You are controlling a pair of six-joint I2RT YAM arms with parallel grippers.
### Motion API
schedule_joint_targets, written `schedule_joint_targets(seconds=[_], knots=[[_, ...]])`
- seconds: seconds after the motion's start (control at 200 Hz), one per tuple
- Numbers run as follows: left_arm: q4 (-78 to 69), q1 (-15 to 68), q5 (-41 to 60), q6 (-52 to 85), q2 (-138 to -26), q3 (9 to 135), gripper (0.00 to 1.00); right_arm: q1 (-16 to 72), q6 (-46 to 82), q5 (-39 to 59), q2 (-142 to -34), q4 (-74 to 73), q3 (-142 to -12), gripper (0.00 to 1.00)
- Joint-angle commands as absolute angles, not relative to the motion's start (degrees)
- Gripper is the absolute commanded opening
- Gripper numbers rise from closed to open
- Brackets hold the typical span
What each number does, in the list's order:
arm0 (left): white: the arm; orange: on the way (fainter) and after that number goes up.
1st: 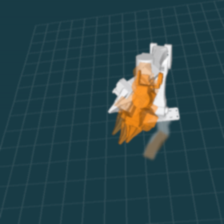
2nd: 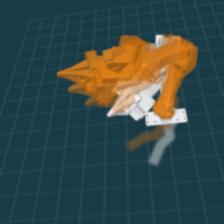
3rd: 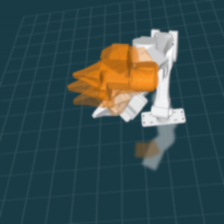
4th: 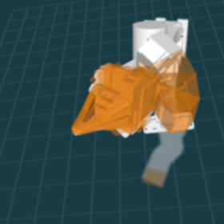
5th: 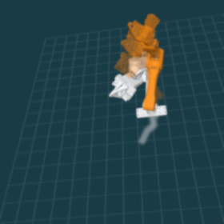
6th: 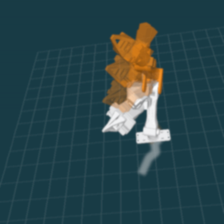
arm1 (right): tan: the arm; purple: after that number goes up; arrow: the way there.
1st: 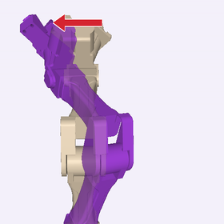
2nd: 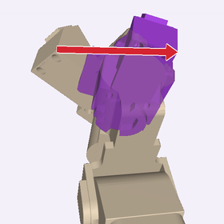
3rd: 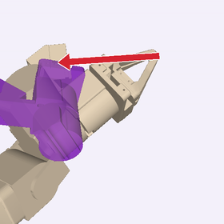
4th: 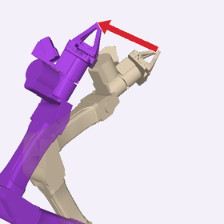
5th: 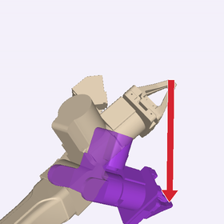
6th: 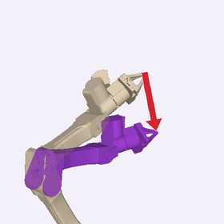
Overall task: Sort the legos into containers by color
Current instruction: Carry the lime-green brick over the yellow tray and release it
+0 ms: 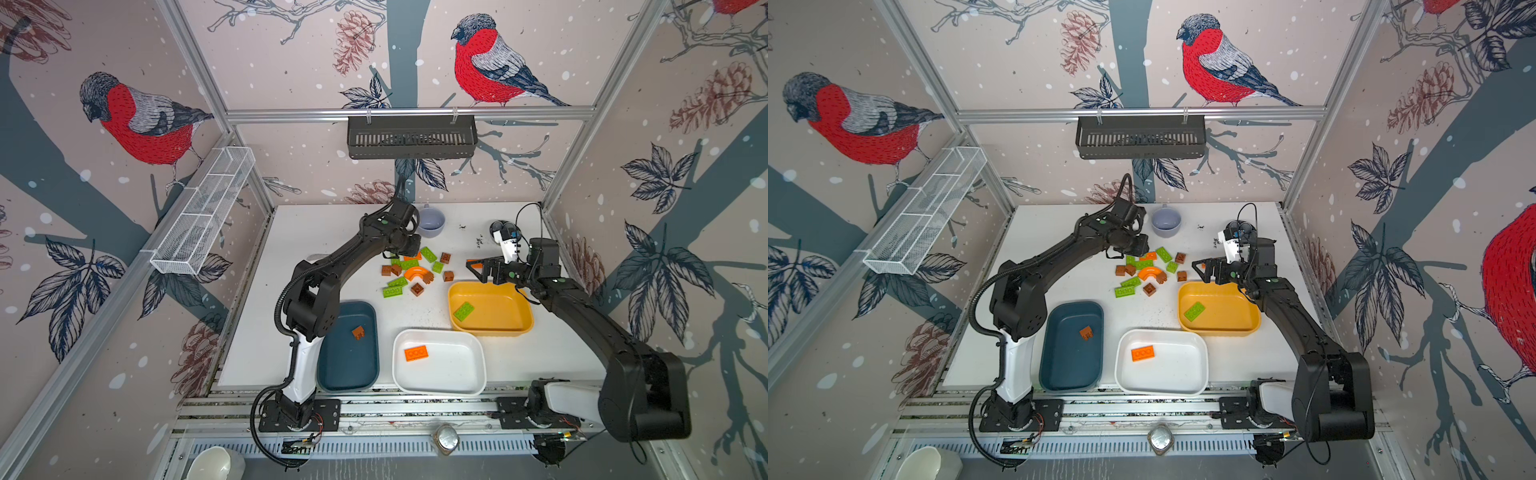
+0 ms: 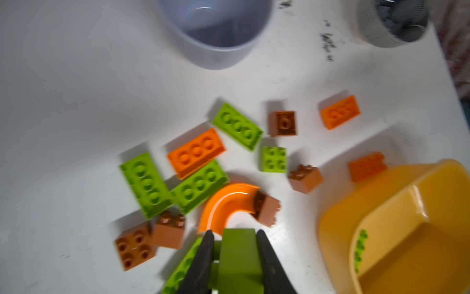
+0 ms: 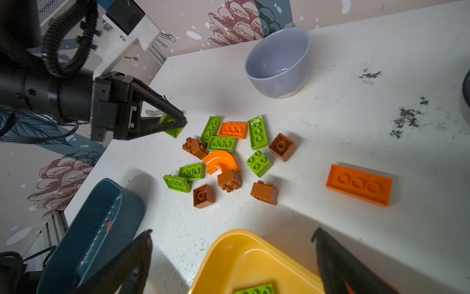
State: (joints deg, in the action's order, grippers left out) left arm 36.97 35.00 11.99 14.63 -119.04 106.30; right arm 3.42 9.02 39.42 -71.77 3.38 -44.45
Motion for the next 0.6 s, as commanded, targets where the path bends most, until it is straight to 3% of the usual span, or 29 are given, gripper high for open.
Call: schedule_joint_targets(seconds=[0.0, 0.3, 0.425, 0.495, 0.595], knots=[[37.35, 38.36, 20.29, 14.37, -120.39, 109.23, 0.16, 2.21, 8.26, 39.08, -69.79, 4.45, -43.99, 0.99], [36.65, 47.61, 26.28, 13.86, -126.57, 112.85, 0.16, -1.14, 10.64, 35.24, -65.0, 4.25, -40.03, 0.99], [37.27, 49.4, 27.39, 13.2, -127.78, 112.66, 0.2, -1.94, 11.01, 34.59, -63.83, 4.36, -39.2, 0.99], [37.53, 49.52, 27.82, 12.81, -127.71, 111.88, 0.29, -2.28, 10.96, 34.43, -63.26, 4.73, -39.11, 0.99], [37.74, 49.44, 27.36, 12.24, -126.49, 110.93, 0.59, -2.62, 10.73, 34.15, -62.73, 5.16, -39.11, 0.99]])
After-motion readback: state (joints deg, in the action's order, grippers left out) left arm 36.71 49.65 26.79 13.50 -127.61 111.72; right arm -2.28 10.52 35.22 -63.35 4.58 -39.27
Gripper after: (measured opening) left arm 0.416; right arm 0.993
